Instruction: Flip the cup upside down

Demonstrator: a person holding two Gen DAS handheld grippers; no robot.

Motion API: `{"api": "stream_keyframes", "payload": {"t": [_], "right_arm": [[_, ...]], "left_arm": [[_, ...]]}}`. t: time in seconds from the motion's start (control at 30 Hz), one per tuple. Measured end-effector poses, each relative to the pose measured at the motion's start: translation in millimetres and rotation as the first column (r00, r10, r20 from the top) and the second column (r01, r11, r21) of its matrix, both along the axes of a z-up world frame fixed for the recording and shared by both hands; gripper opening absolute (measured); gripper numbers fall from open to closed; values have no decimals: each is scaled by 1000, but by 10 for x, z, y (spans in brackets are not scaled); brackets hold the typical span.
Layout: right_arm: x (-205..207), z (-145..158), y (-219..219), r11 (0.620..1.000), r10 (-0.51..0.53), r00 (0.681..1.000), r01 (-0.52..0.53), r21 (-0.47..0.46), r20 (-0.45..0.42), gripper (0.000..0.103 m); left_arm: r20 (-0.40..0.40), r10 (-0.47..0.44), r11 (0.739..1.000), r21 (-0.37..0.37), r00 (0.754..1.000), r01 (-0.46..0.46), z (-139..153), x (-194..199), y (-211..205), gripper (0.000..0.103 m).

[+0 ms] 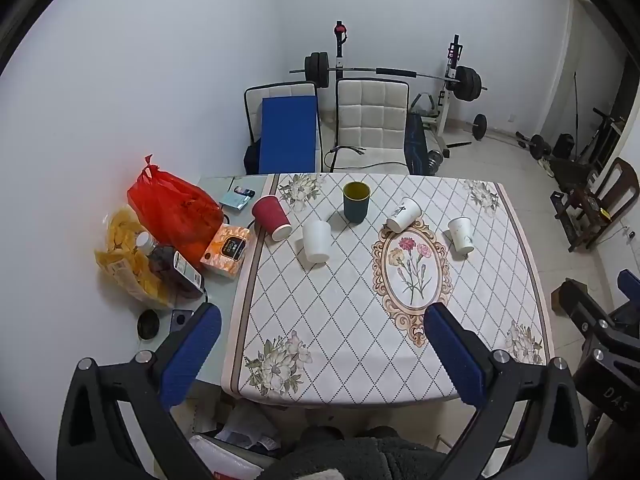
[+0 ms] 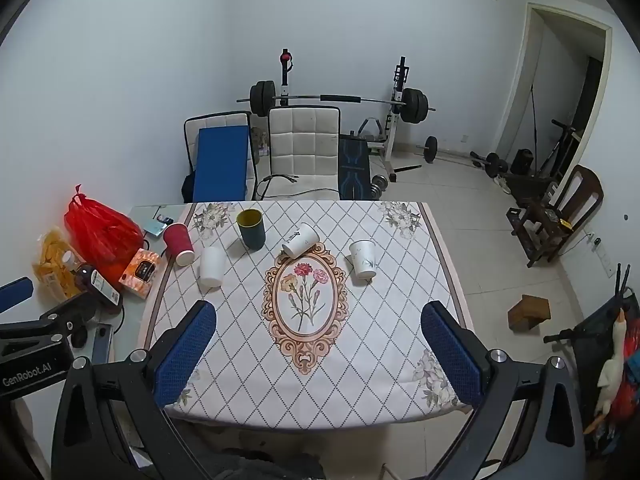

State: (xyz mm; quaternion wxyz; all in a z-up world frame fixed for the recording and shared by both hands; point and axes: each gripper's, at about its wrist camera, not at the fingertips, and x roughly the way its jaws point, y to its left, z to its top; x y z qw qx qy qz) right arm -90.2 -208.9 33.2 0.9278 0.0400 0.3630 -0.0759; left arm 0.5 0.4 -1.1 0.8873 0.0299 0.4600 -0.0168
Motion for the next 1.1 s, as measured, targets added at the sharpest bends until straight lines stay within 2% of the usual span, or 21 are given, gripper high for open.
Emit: {"api": "stream_keyframes", "payload": {"t": [0.6,1.1], "right_arm": [[-31,-44,3,1000,-3,1000,3,14,8,103],[-14,59,-9,1000,-9,1000,8,22,5,103]], "left_arm": [[15,-17,1000,9,1000,17,131,-17,-53,103],[21,-16,1000,8,1000,16,152,-23,-83,103]]}}
